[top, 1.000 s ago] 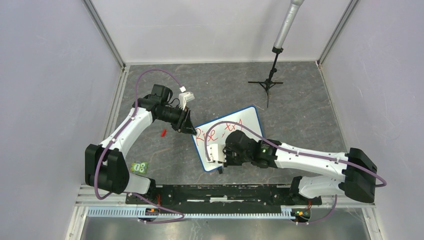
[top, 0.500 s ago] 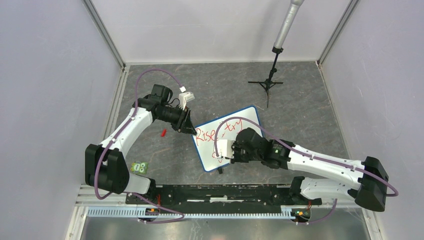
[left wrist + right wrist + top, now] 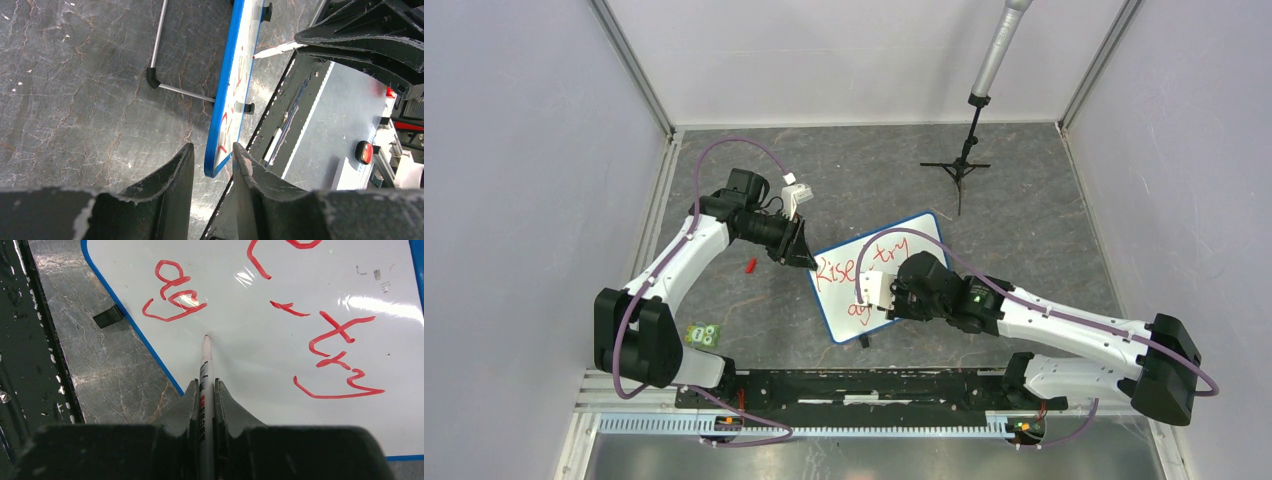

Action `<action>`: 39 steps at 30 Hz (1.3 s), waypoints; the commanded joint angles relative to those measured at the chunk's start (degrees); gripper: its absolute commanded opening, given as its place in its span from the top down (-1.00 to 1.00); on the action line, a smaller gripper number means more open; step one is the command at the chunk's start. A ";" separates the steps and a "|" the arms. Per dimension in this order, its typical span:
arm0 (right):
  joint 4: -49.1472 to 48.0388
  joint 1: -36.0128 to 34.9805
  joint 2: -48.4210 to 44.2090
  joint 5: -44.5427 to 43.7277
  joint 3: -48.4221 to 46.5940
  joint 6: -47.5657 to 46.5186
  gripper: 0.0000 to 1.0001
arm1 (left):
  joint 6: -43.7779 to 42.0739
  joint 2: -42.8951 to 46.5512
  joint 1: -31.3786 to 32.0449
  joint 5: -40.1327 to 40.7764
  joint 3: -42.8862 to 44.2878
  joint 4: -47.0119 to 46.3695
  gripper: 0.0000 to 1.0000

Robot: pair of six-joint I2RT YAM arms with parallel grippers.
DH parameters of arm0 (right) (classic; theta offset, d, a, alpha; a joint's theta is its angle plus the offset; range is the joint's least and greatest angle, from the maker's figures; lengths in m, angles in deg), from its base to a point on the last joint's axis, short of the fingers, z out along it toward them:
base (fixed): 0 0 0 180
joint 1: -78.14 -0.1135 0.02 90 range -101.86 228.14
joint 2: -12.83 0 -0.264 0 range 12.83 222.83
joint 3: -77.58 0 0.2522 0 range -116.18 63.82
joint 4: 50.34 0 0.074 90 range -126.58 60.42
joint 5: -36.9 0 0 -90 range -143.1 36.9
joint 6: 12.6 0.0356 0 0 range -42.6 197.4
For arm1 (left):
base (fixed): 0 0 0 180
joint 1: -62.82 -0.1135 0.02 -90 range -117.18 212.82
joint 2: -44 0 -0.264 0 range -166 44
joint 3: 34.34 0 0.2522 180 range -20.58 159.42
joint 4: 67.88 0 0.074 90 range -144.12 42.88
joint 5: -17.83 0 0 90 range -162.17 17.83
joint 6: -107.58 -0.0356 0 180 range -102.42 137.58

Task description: Write a sentence on the whiteboard

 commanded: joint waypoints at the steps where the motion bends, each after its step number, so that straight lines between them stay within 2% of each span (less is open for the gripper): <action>1: -1.25 0.08 0.02 0.17 -1.10 1.07 1.00 | 0.23 0.43 0.31 -0.16 0.01 -1.37 0.19; 25: -2.32 0.63 0.79 0.49 -2.72 2.43 1.00 | 0.85 1.57 0.31 -0.16 -0.74 -2.30 0.19; 33: -1.88 0.63 0.71 3.99 -3.47 2.25 1.00 | 0.95 1.56 0.31 -0.17 -0.74 -2.25 0.19; 39: -2.35 0.61 1.38 2.31 -3.57 2.25 1.00 | 0.97 1.56 0.31 -0.19 -0.70 -2.25 0.19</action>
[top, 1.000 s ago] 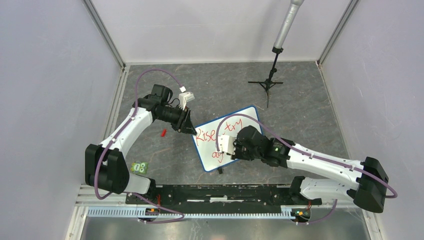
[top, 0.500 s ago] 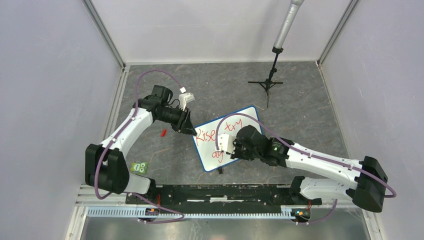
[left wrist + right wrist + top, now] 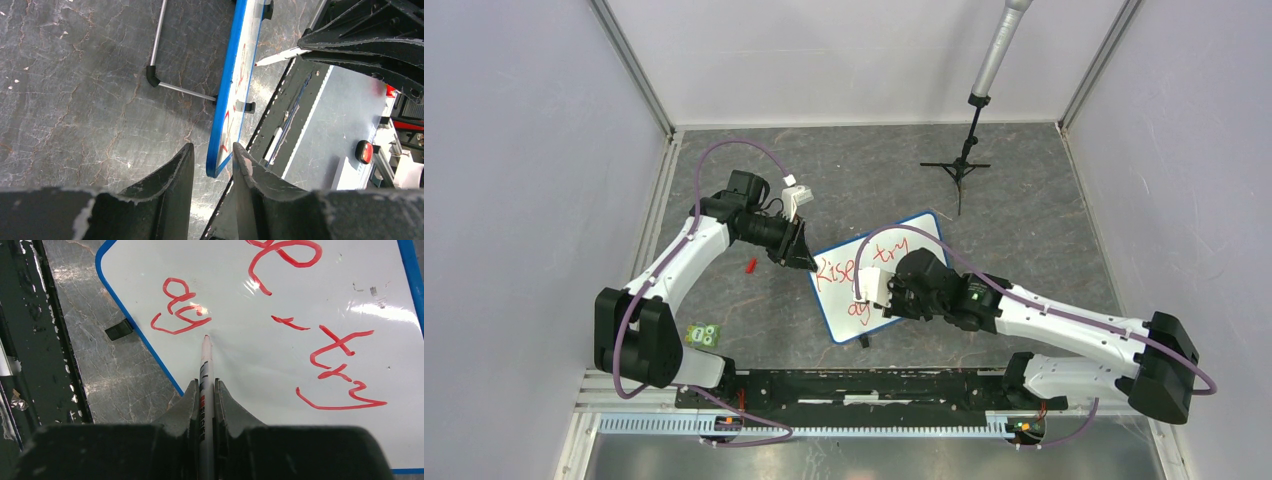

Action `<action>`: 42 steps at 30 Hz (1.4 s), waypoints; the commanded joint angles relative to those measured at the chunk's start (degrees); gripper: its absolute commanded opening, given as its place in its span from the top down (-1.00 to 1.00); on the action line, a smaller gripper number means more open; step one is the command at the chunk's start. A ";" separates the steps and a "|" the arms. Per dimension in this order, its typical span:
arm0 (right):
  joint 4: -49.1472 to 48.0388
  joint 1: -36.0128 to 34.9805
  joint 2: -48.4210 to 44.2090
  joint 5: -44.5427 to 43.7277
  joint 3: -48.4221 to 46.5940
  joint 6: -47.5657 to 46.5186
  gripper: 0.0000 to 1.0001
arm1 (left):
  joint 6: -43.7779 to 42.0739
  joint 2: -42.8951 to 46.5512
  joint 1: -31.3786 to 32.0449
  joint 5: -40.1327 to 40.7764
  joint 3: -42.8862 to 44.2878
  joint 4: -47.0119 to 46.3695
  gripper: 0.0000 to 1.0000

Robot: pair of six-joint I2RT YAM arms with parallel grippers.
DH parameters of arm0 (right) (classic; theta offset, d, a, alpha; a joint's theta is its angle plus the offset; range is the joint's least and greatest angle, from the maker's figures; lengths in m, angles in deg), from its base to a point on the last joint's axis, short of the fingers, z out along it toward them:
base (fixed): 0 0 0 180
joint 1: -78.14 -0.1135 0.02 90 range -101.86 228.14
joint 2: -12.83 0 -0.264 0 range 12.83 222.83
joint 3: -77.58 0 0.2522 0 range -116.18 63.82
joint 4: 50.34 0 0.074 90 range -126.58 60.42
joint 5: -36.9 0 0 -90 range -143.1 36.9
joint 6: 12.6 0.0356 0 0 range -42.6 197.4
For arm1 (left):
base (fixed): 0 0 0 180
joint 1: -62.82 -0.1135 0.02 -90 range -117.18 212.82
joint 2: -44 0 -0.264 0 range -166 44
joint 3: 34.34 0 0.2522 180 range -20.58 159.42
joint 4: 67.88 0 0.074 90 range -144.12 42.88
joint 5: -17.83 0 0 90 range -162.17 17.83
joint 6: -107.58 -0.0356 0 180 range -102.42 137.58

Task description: Write a sentence on the whiteboard

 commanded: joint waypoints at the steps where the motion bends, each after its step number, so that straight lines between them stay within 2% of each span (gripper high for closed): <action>1: -1.77 0.22 0.68 -0.67 -2.41 0.76 1.00 | 0.85 1.54 0.31 -0.18 0.06 -1.79 0.19; 14: -3.15 0.18 2.07 -4.35 -3.52 1.91 1.00 | 0.56 1.81 0.31 -0.27 -0.41 -1.86 0.19; 42: -1.37 0.13 2.60 -0.40 0.93 -0.42 1.00 | 0.39 1.16 0.32 -0.24 -0.13 -1.79 0.19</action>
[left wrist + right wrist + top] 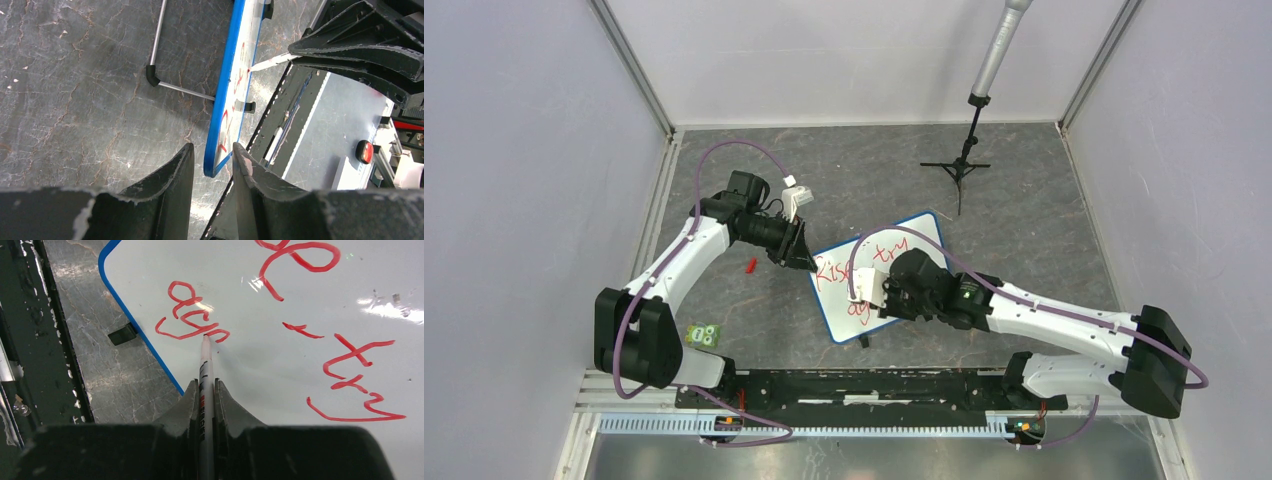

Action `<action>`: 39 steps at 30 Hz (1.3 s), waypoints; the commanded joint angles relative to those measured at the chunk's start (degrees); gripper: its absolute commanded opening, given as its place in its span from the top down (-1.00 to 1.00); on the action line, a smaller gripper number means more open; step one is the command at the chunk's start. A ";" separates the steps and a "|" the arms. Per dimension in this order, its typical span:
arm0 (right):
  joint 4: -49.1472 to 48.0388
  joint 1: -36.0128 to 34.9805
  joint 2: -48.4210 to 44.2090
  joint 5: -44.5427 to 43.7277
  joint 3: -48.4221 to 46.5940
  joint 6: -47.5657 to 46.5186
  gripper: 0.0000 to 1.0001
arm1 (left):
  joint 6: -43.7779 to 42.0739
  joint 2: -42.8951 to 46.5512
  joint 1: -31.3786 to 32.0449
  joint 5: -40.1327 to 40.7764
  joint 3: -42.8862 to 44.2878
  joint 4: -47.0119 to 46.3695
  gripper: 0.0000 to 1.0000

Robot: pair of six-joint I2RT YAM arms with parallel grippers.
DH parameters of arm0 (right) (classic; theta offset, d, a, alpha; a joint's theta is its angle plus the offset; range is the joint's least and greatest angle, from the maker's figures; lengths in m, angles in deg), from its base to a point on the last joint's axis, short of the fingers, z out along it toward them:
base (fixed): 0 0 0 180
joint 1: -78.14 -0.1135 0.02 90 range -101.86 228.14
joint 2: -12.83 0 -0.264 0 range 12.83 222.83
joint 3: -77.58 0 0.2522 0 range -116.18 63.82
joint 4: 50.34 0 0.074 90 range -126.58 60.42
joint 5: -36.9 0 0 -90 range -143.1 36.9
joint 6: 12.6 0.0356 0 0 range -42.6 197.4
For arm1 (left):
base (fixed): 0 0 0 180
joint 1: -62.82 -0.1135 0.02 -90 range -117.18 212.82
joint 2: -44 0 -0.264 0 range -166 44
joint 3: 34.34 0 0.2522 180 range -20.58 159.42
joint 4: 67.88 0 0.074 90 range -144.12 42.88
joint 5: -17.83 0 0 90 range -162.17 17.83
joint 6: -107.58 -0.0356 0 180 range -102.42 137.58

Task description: Write a sentence on the whiteboard

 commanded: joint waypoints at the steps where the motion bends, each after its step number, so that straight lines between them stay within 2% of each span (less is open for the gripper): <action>1: 0.20 0.14 -0.44 0.02 1.57 -1.29 1.00 | 0.46 1.14 0.31 -0.16 0.13 -1.61 0.19; 14: 0.40 0.45 -1.77 -4.06 -0.73 -0.79 1.00 | 0.71 0.61 0.31 -0.29 0.53 -1.57 0.19; 29: -0.32 1.11 -1.01 -4.29 -3.11 -0.33 1.00 | 0.63 0.72 0.31 -0.28 0.57 -1.59 0.18; 39: 0.12 1.12 -0.88 -2.50 -0.32 -1.29 1.00 | 0.63 0.61 0.31 -0.25 0.57 -1.55 0.18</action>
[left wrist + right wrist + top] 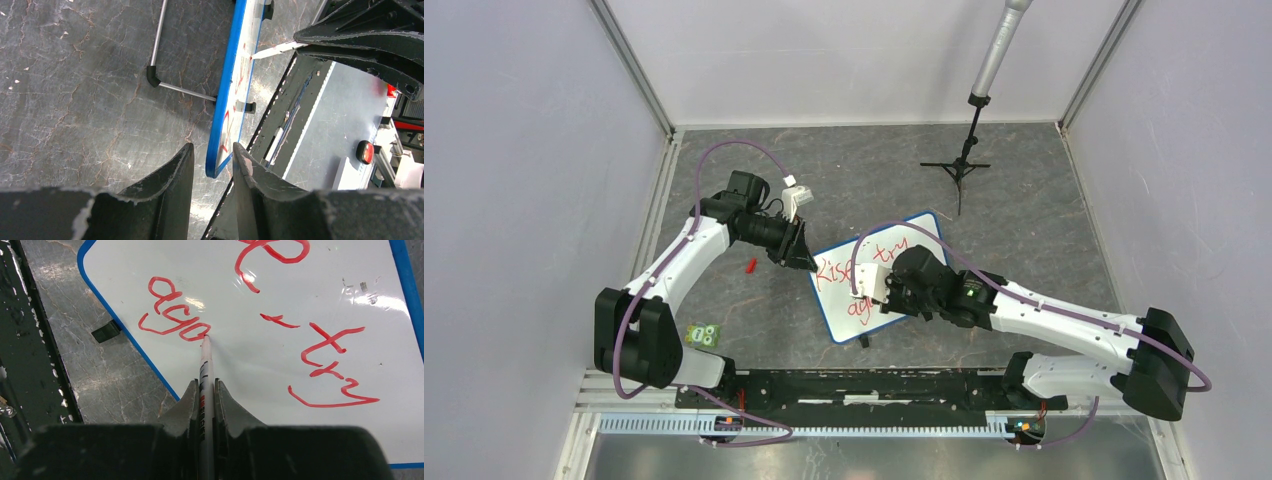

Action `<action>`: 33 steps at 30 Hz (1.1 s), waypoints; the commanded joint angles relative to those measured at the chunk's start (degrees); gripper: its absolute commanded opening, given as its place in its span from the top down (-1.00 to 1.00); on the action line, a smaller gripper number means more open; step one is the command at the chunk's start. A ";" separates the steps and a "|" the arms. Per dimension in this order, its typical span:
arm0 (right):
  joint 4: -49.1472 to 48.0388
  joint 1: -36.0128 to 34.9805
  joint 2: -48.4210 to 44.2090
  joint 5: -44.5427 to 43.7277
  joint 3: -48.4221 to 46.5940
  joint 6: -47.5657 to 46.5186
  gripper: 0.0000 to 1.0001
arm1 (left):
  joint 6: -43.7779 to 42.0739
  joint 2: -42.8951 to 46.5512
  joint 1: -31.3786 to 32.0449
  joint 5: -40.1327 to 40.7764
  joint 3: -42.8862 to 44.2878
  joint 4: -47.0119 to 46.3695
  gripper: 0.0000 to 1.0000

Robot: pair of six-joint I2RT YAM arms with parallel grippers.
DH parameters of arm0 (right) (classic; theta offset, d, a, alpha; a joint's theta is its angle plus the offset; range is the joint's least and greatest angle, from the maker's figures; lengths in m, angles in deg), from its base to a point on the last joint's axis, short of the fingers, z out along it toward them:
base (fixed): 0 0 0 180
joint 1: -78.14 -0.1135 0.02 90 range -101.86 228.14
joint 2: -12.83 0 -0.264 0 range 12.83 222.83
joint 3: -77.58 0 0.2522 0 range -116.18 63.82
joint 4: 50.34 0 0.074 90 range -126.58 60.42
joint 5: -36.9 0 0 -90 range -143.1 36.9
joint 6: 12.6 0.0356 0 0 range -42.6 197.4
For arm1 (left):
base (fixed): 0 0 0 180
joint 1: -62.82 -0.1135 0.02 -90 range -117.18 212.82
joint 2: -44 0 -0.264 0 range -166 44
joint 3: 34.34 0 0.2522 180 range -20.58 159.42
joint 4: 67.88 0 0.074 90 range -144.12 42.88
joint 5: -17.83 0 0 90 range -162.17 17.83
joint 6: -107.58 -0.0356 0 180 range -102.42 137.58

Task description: Write a sentence on the whiteboard

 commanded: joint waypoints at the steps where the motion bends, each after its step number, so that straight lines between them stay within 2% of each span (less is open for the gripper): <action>1: -1.22 0.35 0.09 -0.24 0.62 -0.84 1.00 | 0.63 0.64 0.33 -0.25 0.57 -1.39 0.18; 16: 1.21 0.42 -2.08 0.36 1.71 -2.02 1.00 | 0.48 0.40 0.31 -0.22 0.66 -1.40 0.19; 22: 1.87 0.40 -4.22 3.34 0.62 -1.71 1.00 | 0.56 0.40 0.31 -0.25 0.66 -1.40 0.19; 33: 0.44 0.41 -3.35 0.98 -0.87 -0.86 1.00 | 0.59 0.55 0.31 -0.31 0.66 -1.46 0.19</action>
